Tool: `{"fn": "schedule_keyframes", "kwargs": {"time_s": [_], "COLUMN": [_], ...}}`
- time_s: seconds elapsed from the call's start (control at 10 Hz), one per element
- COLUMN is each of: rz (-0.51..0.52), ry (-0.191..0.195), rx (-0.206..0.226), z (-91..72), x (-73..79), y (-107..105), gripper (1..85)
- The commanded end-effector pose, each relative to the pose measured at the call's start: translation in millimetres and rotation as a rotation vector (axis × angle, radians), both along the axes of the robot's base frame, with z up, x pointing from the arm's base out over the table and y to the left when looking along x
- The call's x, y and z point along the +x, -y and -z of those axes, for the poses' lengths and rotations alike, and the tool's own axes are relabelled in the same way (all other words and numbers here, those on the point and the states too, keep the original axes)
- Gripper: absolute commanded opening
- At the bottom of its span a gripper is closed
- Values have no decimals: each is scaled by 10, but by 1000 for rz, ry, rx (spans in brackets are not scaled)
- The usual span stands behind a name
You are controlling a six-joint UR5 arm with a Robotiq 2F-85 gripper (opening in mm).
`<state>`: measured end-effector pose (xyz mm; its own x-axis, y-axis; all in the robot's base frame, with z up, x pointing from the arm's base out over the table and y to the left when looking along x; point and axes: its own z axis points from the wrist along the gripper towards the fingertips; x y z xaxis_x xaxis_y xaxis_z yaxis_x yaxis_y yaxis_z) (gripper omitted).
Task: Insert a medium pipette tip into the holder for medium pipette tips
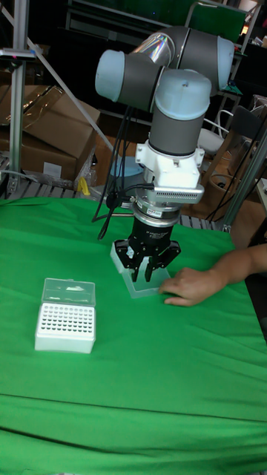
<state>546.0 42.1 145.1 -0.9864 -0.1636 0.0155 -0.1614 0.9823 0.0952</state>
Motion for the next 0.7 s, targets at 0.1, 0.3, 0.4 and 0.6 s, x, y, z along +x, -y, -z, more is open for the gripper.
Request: {"fn": "schedule_keyframes", "kwargs": {"time_s": [0.1,0.3,0.4,0.6], "rz": [8,36,37,33], "ry": [35,124,135,96], "rx": [-14,27,25,-1], "z": [-8,-30,-33,-17], "x": [93,332,360,257], "y": [43,-59,-55,12], "gripper": [333,327,330,357]}}
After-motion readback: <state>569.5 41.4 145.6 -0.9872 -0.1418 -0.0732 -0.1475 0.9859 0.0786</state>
